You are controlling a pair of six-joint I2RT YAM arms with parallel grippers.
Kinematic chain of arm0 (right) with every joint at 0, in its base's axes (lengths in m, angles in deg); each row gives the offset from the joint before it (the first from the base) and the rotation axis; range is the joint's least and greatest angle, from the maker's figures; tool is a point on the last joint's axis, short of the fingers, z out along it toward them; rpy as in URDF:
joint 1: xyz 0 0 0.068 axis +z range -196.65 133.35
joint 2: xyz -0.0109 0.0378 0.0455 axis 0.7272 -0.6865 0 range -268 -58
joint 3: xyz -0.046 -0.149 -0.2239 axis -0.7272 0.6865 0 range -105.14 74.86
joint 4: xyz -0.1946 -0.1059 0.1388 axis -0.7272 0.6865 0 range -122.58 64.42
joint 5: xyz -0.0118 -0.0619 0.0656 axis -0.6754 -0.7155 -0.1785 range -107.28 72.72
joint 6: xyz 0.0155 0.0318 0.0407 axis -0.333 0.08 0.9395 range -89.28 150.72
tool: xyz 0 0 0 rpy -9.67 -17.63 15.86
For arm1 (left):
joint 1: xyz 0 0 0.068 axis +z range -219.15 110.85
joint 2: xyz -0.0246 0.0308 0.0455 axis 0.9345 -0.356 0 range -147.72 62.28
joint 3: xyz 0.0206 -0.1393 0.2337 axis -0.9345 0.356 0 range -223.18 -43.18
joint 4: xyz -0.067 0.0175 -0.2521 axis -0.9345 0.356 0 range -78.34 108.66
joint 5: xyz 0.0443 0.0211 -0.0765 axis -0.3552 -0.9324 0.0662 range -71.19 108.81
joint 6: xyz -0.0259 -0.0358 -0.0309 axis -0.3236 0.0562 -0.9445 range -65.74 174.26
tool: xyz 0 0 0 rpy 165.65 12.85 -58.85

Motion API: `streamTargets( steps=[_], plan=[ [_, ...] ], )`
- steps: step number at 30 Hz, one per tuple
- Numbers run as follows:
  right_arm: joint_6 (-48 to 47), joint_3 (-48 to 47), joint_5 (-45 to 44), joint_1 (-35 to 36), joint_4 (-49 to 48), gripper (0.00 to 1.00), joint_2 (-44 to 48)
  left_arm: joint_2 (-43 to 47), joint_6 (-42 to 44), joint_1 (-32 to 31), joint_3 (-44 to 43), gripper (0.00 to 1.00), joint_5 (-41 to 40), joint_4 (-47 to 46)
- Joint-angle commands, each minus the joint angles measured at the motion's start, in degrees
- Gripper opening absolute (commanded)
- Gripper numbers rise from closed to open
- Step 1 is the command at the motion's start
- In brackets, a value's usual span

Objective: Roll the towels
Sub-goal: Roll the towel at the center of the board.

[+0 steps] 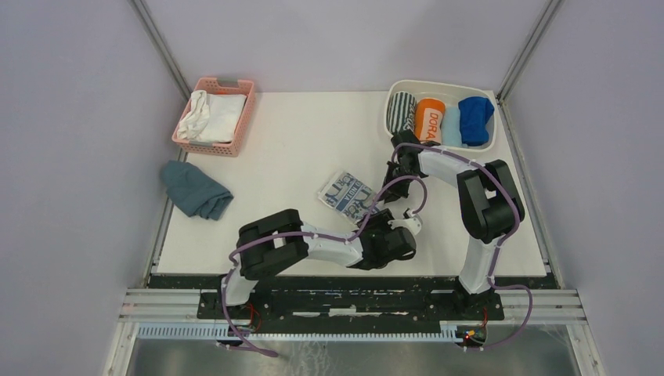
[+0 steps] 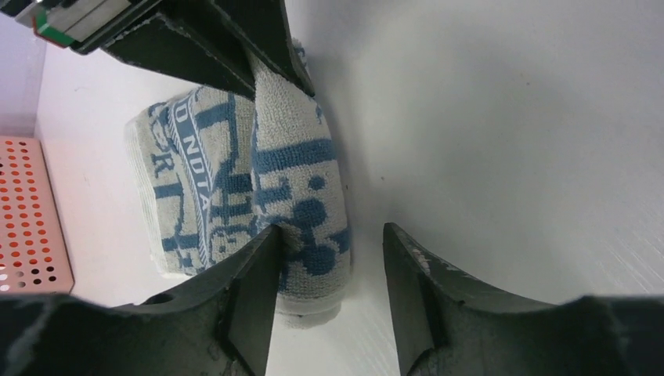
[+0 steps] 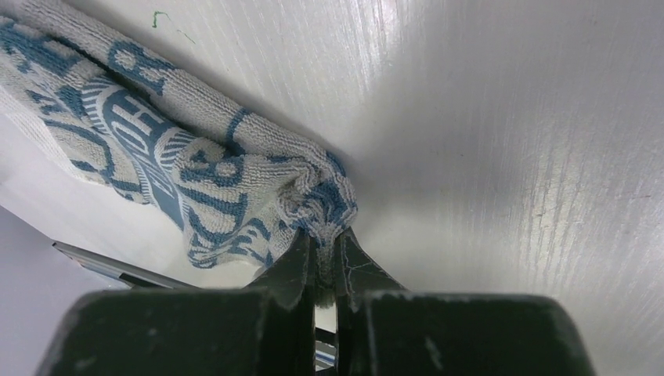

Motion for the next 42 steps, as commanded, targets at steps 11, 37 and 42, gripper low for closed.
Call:
streamTargets(
  steps=[11,37,42],
  plan=[
    [-0.83,-0.16,7.07,0.29,-5.22,0.15,2.82,-0.34,-6.47,8.26,0.16,0.28,12.37,5.61],
    [1.96,18.62,8.13,-1.36,-36.4,0.65,11.15,7.86,-41.74,39.32,11.44,0.03,86.7,-14.07],
    [6.43,19.45,11.03,-1.28,-42.76,0.67,6.74,4.8,-45.7,40.68,11.7,0.03,89.3,-16.58]
  ],
)
